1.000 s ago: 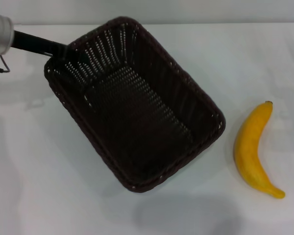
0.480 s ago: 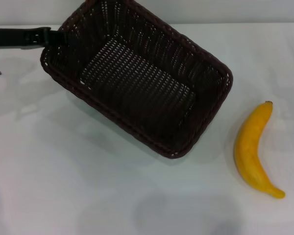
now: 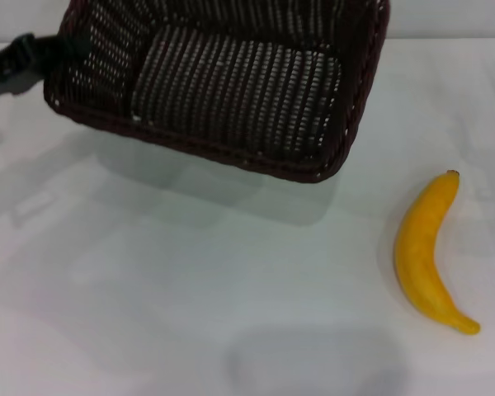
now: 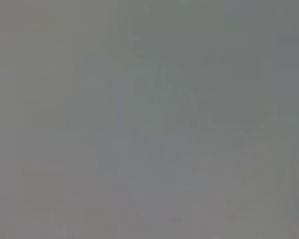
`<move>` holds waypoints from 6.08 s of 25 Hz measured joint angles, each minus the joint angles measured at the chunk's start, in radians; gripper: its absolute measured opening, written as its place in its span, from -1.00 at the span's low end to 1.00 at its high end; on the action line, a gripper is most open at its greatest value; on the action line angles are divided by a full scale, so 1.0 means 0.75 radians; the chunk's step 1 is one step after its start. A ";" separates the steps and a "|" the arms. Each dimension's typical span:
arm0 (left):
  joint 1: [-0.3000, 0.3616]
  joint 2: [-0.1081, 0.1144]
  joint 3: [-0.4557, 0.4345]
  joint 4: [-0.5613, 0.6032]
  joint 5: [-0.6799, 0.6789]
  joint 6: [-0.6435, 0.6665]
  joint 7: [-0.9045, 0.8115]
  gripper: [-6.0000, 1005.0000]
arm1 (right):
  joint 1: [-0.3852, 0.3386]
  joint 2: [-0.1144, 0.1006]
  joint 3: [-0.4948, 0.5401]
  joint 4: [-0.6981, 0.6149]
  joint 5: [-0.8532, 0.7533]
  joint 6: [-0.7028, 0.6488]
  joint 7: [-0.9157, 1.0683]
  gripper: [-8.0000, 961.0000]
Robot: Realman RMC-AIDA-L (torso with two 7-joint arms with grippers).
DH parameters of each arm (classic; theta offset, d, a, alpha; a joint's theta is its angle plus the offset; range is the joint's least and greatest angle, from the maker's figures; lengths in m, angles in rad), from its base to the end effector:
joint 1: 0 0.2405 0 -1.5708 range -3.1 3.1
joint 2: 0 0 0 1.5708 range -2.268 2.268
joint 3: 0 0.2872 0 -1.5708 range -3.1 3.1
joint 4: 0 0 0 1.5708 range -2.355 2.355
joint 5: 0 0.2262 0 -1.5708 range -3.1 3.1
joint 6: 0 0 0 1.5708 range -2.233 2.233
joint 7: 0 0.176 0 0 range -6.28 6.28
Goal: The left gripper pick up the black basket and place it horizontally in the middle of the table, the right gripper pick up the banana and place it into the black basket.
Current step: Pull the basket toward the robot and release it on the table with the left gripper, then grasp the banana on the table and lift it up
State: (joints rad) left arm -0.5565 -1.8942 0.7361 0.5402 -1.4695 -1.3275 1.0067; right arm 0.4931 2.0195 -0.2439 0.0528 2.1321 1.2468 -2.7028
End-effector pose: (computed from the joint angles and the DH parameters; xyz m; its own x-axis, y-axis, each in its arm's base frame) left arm -0.3074 0.4371 0.0517 0.1253 0.6748 0.7273 0.9275 -0.3398 0.1555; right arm 0.3964 0.3888 0.0254 0.5255 0.1098 -0.8437 -0.8497 0.0161 -0.5271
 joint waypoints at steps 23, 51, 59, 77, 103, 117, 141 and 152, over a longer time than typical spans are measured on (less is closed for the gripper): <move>0.126 -0.192 0.011 -0.229 -0.142 0.205 0.151 -0.49 | 0.033 0.001 0.000 -0.036 0.000 -0.057 -0.004 0.73; 0.325 -0.200 0.002 -0.225 -0.375 0.004 0.299 0.47 | 0.019 0.002 0.011 -0.023 0.006 -0.048 0.000 0.73; 0.404 -0.238 -0.052 -0.286 -0.653 0.042 0.638 0.46 | -0.011 -0.008 -0.029 -0.061 -0.003 -0.042 0.379 0.73; 0.302 -0.243 -0.139 -0.531 -1.538 0.265 1.714 0.45 | -0.285 -0.149 -0.535 -0.492 -0.080 -0.054 1.654 0.73; 0.246 -0.191 -0.135 -0.451 -1.599 0.394 1.911 0.45 | -0.292 -0.020 -0.958 -2.408 -1.779 0.388 3.311 0.72; 0.173 -0.192 -0.137 -0.486 -1.633 0.405 1.912 0.45 | -0.073 -0.010 -1.727 -2.748 -2.177 0.674 3.975 0.72; 0.123 -0.191 -0.121 -0.487 -1.562 0.486 1.983 0.45 | 0.112 0.004 -2.072 -2.359 -2.266 0.628 4.296 0.72; 0.118 -0.203 -0.120 -0.487 -1.557 0.476 1.976 0.45 | 0.093 0.004 -2.124 -2.280 -2.245 0.569 4.277 0.72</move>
State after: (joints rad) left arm -0.4679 -2.0464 0.6458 0.1748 -2.6371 -0.9701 2.4883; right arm 0.5629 2.0226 -1.8366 -1.6571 0.4484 1.6739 0.5050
